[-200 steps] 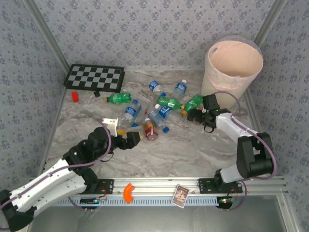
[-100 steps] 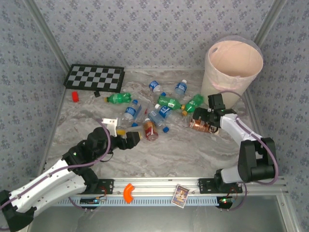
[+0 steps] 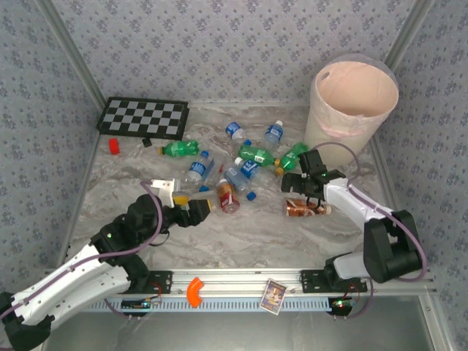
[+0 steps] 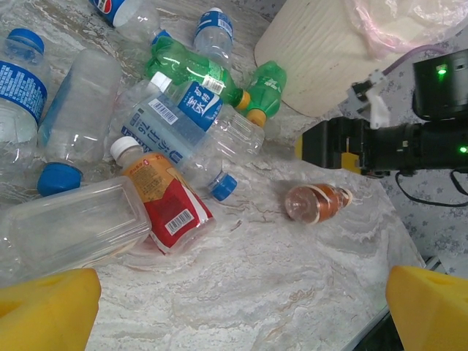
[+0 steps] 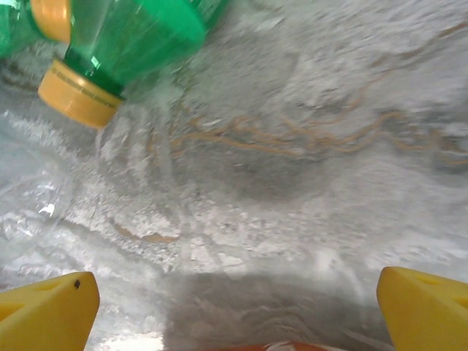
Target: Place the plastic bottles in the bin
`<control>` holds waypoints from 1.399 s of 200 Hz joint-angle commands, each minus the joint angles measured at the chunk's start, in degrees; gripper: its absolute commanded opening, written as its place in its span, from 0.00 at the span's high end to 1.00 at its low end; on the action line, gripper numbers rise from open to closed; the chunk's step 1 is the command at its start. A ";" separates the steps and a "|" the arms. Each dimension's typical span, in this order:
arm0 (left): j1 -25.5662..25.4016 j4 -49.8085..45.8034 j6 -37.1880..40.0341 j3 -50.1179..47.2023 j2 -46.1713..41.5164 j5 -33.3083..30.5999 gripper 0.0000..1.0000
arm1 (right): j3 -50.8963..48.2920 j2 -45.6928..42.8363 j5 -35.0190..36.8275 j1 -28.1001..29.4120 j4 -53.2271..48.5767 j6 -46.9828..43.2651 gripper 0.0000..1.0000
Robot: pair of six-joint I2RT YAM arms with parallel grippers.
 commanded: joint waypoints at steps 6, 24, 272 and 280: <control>-0.31 0.22 0.27 -0.16 -0.71 -0.20 0.00 | 2.20 -7.45 12.52 2.50 -10.11 10.07 0.01; -0.31 1.10 0.04 -0.51 -0.60 -0.12 0.00 | 1.35 -10.99 12.39 2.73 -15.76 18.08 0.01; -0.30 0.82 -0.25 -0.78 -1.86 0.33 0.00 | -24.80 -28.26 -8.60 2.09 -9.51 42.45 0.33; -0.36 0.69 -0.14 -0.69 -1.86 0.36 0.00 | -24.83 -28.48 -8.56 2.03 -9.51 42.33 0.34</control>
